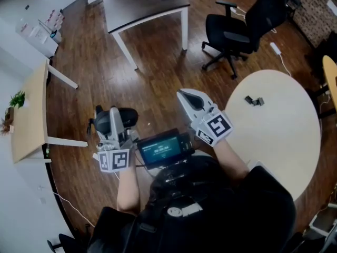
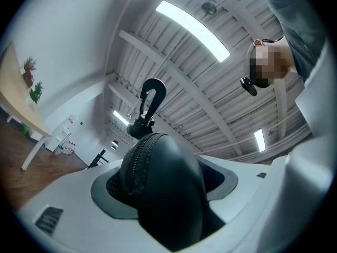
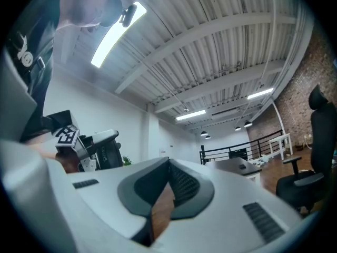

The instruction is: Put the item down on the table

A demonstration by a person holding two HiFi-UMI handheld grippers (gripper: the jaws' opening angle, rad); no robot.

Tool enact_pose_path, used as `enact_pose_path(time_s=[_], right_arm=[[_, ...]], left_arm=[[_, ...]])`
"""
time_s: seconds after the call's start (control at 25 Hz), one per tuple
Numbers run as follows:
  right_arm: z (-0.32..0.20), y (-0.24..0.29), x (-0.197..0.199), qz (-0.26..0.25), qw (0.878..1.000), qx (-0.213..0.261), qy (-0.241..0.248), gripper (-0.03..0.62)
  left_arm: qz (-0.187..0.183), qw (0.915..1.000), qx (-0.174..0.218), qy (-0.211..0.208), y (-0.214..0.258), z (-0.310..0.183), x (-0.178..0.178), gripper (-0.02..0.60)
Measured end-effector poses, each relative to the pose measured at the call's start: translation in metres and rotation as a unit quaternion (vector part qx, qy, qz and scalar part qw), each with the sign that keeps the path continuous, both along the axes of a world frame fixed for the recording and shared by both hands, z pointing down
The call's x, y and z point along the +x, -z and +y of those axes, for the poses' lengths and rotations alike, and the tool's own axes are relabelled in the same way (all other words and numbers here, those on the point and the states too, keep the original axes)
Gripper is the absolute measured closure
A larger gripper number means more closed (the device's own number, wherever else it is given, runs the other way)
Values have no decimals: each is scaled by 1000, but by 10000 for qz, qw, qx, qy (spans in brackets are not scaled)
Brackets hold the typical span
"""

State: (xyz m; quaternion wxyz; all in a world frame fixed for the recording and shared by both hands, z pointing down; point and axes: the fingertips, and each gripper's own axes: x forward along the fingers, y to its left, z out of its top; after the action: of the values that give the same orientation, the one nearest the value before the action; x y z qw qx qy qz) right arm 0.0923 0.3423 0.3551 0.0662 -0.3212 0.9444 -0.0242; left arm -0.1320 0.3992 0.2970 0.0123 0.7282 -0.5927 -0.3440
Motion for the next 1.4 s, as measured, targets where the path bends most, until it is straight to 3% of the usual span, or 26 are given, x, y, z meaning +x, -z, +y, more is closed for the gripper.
enact_pose_path(time_s=[0.24,0.68,1.4], right_arm=[[-68,6,13,-79,9999,3,134,592],[-137,-2,6,-143,9997,15,193,592],[-291,0,-60,88,9999,-59,90,592]], left_arm=[[-17,9998,123,148,11,-60,11,252],[-72,9999,53,129,3,-128,16,252],[162,9998,41,-137,-6,-299,-48,252]])
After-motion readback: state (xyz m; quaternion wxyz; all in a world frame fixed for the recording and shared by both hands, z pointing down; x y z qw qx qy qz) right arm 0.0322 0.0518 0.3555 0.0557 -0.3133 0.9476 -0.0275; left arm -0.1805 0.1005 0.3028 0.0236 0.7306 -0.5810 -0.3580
